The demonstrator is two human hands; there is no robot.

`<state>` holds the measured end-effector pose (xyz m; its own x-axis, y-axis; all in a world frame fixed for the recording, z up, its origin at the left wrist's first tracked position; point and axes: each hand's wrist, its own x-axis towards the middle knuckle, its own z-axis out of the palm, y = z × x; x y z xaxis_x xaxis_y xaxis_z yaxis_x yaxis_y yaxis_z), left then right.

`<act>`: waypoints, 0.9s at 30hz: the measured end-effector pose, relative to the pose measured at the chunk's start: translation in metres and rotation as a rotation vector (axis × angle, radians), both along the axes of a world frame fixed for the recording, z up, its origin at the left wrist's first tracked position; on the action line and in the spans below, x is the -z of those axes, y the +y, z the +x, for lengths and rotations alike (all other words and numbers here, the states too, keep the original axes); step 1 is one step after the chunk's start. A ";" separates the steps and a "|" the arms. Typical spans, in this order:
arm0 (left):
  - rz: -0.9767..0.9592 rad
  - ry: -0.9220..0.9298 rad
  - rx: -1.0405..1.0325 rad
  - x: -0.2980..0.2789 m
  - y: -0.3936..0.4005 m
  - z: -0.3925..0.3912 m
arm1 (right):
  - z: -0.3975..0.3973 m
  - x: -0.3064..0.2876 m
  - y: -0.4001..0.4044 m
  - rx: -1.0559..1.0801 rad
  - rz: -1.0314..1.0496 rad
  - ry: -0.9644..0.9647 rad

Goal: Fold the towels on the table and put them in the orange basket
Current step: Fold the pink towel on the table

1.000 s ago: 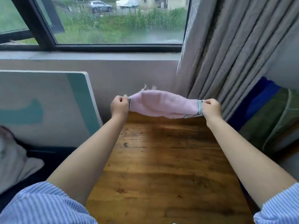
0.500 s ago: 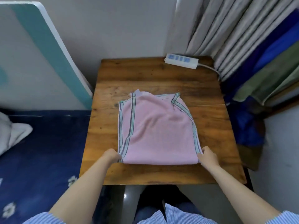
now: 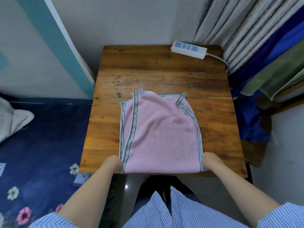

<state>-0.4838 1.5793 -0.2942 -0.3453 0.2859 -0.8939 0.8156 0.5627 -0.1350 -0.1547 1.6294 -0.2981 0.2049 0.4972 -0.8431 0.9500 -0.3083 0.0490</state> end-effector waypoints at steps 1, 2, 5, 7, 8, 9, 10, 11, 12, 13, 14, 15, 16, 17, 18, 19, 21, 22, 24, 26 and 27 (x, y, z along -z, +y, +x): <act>0.000 0.013 0.013 -0.001 0.001 0.000 | -0.002 -0.004 0.003 -0.023 0.007 -0.020; 0.031 0.023 0.005 -0.002 0.004 -0.001 | -0.004 -0.006 0.008 -0.051 0.057 -0.036; 0.252 0.096 0.008 -0.014 0.029 0.001 | -0.018 -0.013 0.026 -0.105 0.272 -0.041; 0.341 0.154 0.101 -0.021 0.052 0.005 | -0.033 -0.019 0.039 -0.150 0.381 -0.041; 0.375 0.183 0.158 -0.026 0.063 0.009 | -0.039 -0.021 0.045 -0.196 0.436 -0.042; 0.406 0.207 0.215 -0.030 0.075 0.012 | -0.045 -0.021 0.053 -0.244 0.492 -0.039; 0.429 0.227 0.262 -0.032 0.085 0.016 | -0.050 -0.022 0.058 -0.282 0.540 -0.030; 0.447 0.245 0.295 -0.034 0.097 0.018 | -0.054 -0.023 0.065 -0.300 0.573 -0.020; 0.461 0.255 0.313 -0.036 0.106 0.021 | -0.058 -0.024 0.070 -0.303 0.599 -0.005; 0.474 0.258 0.326 -0.036 0.117 0.024 | -0.062 -0.023 0.077 -0.293 0.622 0.011; 0.482 0.251 0.334 -0.035 0.126 0.027 | -0.065 -0.022 0.084 -0.280 0.639 0.026; 0.487 0.242 0.337 -0.034 0.135 0.029 | -0.069 -0.023 0.091 -0.276 0.649 0.040; 0.490 0.232 0.330 -0.034 0.142 0.031 | -0.073 -0.023 0.098 -0.275 0.653 0.053; 0.499 0.220 0.326 -0.032 0.150 0.034 | -0.075 -0.020 0.107 -0.275 0.660 0.068; 0.507 0.209 0.322 -0.030 0.158 0.036 | -0.078 -0.018 0.116 -0.266 0.663 0.082; 0.512 0.199 0.323 -0.028 0.162 0.037 | -0.081 -0.017 0.119 -0.252 0.654 0.093; 0.524 0.181 0.292 -0.026 0.173 0.038 | -0.086 -0.014 0.133 -0.232 0.629 0.127; 0.533 0.173 0.281 -0.024 0.181 0.037 | -0.087 -0.012 0.142 -0.227 0.615 0.141; 0.550 0.152 0.293 -0.020 0.198 0.035 | -0.091 -0.008 0.159 -0.207 0.607 0.165; 0.563 0.148 0.319 -0.014 0.222 0.035 | -0.093 0.001 0.177 -0.174 0.599 0.174; 0.578 0.143 0.320 -0.012 0.227 0.035 | -0.094 0.002 0.178 -0.173 0.588 0.167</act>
<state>-0.4488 1.8065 -0.2823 -0.2673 0.8121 -0.5187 0.9506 0.3104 -0.0039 -0.2488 1.8076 -0.2998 -0.0310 0.9008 -0.4330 0.9688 -0.0795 -0.2349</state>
